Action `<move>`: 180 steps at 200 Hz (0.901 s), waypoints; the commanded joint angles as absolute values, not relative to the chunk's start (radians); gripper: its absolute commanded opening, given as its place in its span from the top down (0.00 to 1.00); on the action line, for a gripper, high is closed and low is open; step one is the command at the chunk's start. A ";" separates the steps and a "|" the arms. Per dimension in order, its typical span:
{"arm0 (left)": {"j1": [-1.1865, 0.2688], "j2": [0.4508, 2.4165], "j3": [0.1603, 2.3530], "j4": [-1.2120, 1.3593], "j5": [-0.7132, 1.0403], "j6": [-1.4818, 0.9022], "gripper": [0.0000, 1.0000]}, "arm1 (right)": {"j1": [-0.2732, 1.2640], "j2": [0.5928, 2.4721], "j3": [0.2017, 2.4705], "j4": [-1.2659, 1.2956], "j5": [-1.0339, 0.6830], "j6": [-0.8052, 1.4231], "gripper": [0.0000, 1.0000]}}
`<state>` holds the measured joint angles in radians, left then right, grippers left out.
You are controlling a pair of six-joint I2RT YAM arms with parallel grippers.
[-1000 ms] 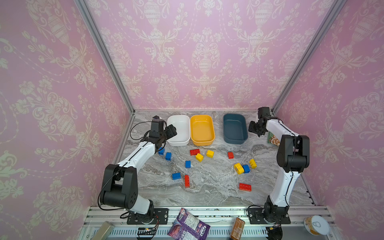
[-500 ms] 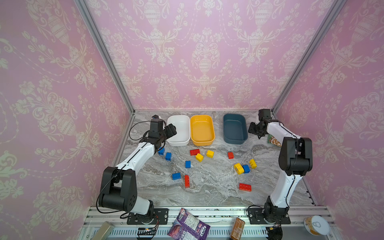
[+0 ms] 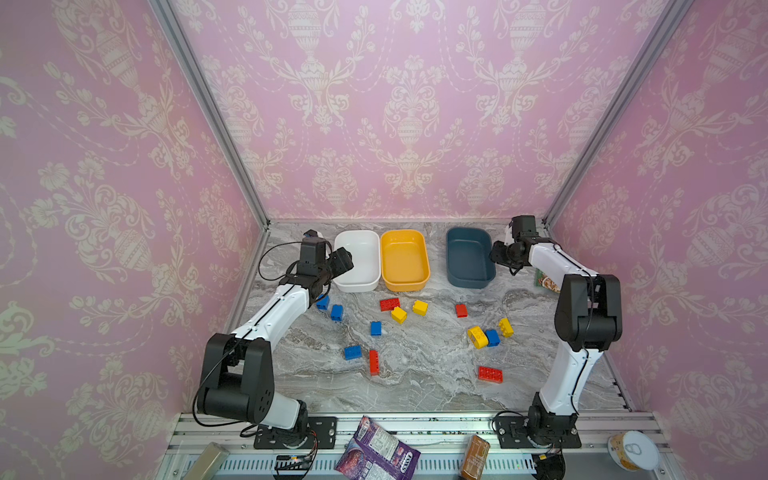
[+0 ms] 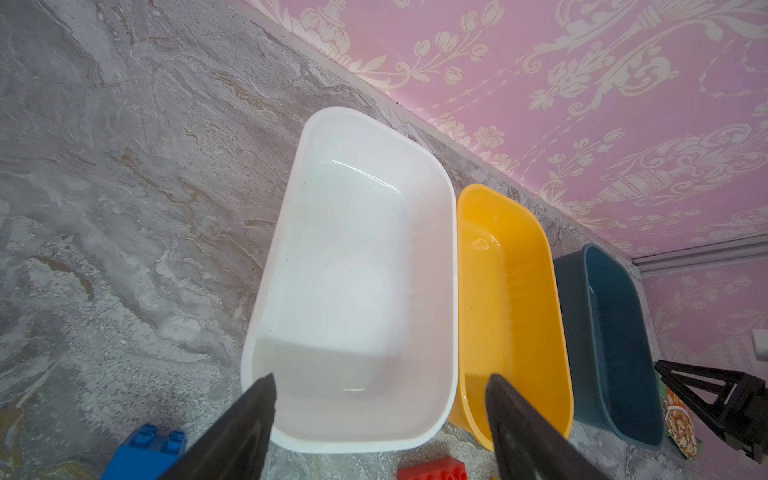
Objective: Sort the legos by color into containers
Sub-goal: 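Grip the teal container's rim and drag it toward the yellow container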
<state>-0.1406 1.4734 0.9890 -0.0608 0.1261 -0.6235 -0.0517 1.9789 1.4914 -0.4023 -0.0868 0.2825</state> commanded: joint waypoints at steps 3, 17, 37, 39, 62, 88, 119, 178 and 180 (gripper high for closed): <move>-0.134 1.451 0.977 -0.071 0.128 -0.629 0.19 | -0.045 2.016 1.532 -0.429 -0.090 0.258 0.56; -0.135 1.453 0.977 -0.072 0.127 -0.630 0.19 | -0.045 2.026 1.539 -0.432 -0.086 0.252 0.61; -0.135 1.455 0.977 -0.070 0.128 -0.630 0.19 | -0.042 2.038 1.543 -0.434 -0.081 0.244 0.67; -0.135 1.454 0.977 -0.069 0.126 -0.630 0.19 | -0.041 2.039 1.542 -0.434 -0.080 0.242 0.67; -0.134 1.456 0.977 -0.067 0.126 -0.631 0.19 | -0.033 2.040 1.542 -0.435 -0.064 0.225 0.73; -0.135 1.459 0.979 -0.070 0.128 -0.629 0.19 | -0.020 2.042 1.544 -0.442 -0.044 0.201 0.81; -0.135 1.460 0.981 -0.071 0.130 -0.629 0.18 | -0.005 2.047 1.548 -0.448 -0.034 0.185 0.87; -0.135 1.456 0.980 -0.072 0.129 -0.624 0.18 | 0.024 2.045 1.559 -0.462 -0.032 0.156 0.99; -0.136 1.456 0.979 -0.072 0.129 -0.624 0.18 | 0.023 2.045 1.560 -0.464 -0.031 0.153 0.99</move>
<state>-0.1406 1.4734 0.9890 -0.0608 0.1261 -0.6231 0.0032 2.0251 1.5265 -0.4271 -0.0399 0.1894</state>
